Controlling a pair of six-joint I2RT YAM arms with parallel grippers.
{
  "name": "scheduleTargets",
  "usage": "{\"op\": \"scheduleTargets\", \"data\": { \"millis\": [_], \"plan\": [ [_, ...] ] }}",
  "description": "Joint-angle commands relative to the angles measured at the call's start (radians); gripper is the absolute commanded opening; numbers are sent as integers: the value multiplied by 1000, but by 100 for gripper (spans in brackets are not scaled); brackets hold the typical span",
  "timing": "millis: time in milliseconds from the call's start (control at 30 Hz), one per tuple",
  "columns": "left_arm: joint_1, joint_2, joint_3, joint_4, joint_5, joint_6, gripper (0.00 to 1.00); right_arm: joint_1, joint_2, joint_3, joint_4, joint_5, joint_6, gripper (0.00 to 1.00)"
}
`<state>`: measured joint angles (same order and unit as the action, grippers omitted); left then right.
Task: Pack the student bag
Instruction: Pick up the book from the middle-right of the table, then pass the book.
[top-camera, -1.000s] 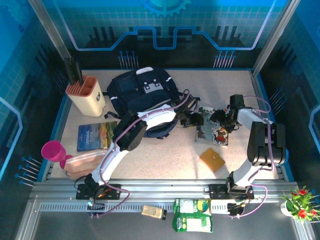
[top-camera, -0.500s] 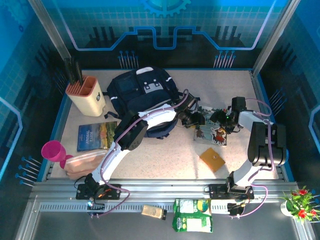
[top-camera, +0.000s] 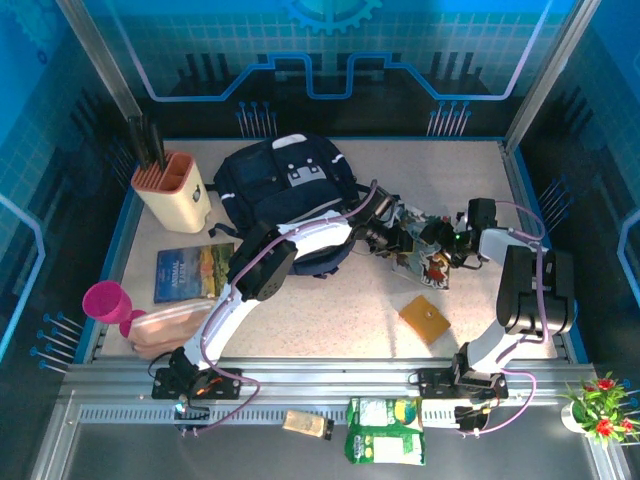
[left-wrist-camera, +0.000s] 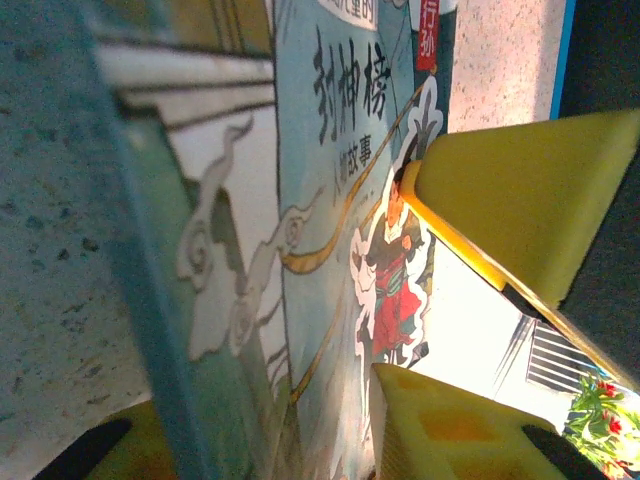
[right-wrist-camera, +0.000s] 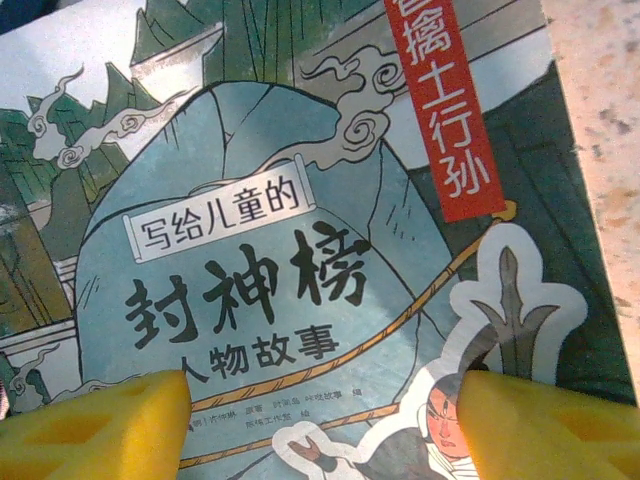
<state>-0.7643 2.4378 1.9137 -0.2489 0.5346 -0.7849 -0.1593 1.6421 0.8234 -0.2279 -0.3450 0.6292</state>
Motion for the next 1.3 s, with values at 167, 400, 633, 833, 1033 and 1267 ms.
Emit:
{"op": "scheduleTargets", "data": {
  "millis": [167, 400, 633, 833, 1033, 1267],
  "plan": [
    [-16, -28, 2, -6, 18, 20, 14, -3, 34, -72, -41, -40, 21, 72],
    [-5, -132, -27, -55, -79, 113, 0, -17, -80, -102, -13, -34, 27, 72],
    [30, -315, -139, -38, -174, 189, 0, -20, -265, -188, 159, -127, 64, 77],
    [129, -507, -307, 11, -278, 194, 0, 1, -408, -266, 353, -217, 176, 86],
    [267, -688, -544, 201, -290, 64, 0, 139, -425, -288, 490, -208, 271, 88],
    [359, -818, -801, 552, -256, -183, 0, 349, -315, -284, 810, -173, 520, 88]
  ]
}}
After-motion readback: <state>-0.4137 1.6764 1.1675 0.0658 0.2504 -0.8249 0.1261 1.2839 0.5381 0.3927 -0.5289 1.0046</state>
